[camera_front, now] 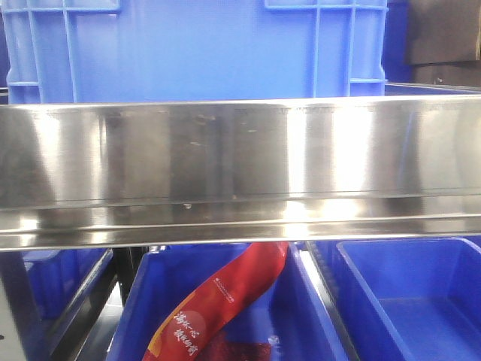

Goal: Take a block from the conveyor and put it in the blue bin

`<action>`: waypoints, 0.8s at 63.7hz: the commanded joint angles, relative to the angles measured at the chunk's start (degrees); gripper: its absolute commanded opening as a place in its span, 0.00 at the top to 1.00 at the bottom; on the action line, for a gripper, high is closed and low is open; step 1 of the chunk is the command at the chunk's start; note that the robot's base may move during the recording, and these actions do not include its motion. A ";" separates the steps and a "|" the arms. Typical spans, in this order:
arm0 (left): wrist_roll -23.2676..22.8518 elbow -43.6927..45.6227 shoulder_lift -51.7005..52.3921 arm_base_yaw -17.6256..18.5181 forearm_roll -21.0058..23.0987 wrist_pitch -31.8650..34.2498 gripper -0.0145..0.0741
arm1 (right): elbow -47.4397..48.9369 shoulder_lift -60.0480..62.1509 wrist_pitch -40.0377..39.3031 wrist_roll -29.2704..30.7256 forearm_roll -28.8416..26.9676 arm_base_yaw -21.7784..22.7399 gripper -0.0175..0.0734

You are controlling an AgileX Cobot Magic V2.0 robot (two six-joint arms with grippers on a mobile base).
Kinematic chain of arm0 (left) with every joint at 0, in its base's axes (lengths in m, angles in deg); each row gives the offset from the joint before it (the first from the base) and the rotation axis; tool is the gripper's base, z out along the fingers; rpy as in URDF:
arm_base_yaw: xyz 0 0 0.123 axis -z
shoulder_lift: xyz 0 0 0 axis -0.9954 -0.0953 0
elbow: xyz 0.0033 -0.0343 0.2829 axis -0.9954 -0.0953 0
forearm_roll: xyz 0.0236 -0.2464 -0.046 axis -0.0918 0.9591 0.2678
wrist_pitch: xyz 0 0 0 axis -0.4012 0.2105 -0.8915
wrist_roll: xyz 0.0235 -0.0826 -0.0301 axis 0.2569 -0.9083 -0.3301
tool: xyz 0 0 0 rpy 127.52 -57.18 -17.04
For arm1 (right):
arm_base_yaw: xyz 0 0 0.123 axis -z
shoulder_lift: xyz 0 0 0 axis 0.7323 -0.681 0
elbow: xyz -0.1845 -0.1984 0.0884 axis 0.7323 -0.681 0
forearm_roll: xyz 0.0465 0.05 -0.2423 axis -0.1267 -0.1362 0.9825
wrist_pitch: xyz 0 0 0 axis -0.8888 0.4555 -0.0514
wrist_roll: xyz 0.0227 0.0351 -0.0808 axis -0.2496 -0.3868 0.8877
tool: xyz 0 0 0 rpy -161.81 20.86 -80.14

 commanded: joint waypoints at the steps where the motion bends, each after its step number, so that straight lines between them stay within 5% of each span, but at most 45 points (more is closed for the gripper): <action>1: 0.04 -0.09 2.32 -0.14 -0.08 1.46 0.96 | -0.05 2.76 -2.78 0.31 0.19 0.19 0.99; 51: 0.04 -0.09 3.90 -0.14 -0.08 2.11 0.96 | -2.76 7.25 -6.77 0.31 0.19 2.20 0.99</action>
